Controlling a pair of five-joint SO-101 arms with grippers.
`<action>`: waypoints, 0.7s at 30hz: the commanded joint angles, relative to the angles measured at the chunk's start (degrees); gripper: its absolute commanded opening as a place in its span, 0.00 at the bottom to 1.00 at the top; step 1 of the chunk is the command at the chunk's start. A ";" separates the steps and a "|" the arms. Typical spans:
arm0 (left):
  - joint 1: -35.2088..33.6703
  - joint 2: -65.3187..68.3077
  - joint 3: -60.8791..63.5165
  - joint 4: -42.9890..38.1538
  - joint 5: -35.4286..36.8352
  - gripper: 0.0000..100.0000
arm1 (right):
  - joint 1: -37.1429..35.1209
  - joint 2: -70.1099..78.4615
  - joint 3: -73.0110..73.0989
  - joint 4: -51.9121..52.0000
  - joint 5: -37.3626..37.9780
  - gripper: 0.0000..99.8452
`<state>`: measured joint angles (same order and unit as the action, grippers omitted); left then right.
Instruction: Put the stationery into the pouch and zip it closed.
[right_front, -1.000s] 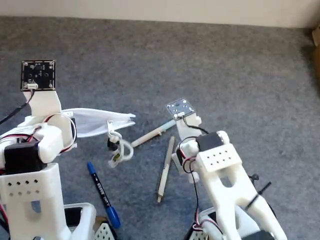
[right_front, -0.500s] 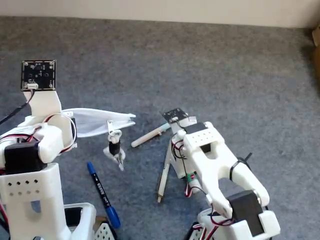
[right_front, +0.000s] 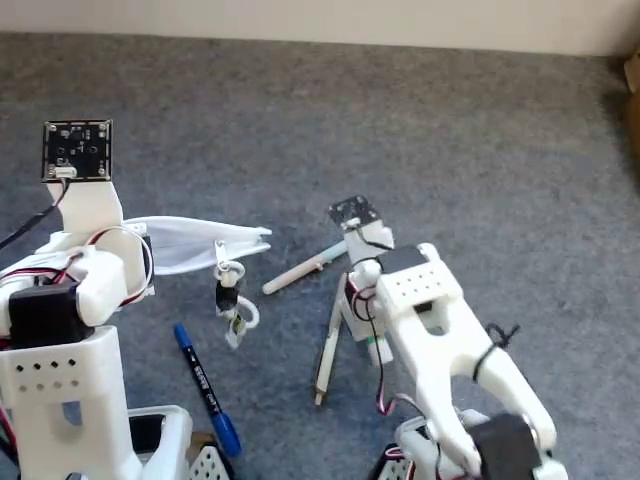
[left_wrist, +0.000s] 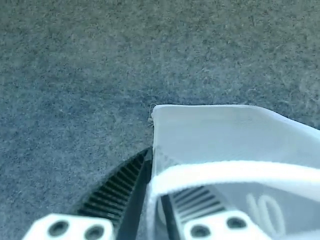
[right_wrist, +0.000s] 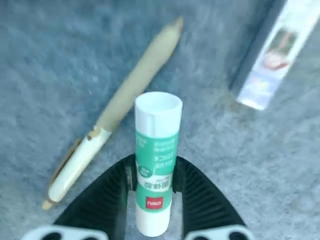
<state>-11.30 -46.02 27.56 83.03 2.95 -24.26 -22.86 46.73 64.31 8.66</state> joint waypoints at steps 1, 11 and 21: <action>1.71 0.92 0.75 -0.79 0.44 0.01 | 0.22 -9.01 0.57 1.54 -2.99 0.01; 1.63 1.27 -3.38 -0.35 0.44 0.01 | 0.31 -22.11 0.84 5.32 -7.38 0.01; 1.63 1.27 -3.21 -0.35 0.44 0.01 | -0.66 -38.99 0.31 4.97 -7.38 0.00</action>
<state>-11.30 -45.93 25.63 83.03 2.95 -24.26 -56.26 48.13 69.14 1.89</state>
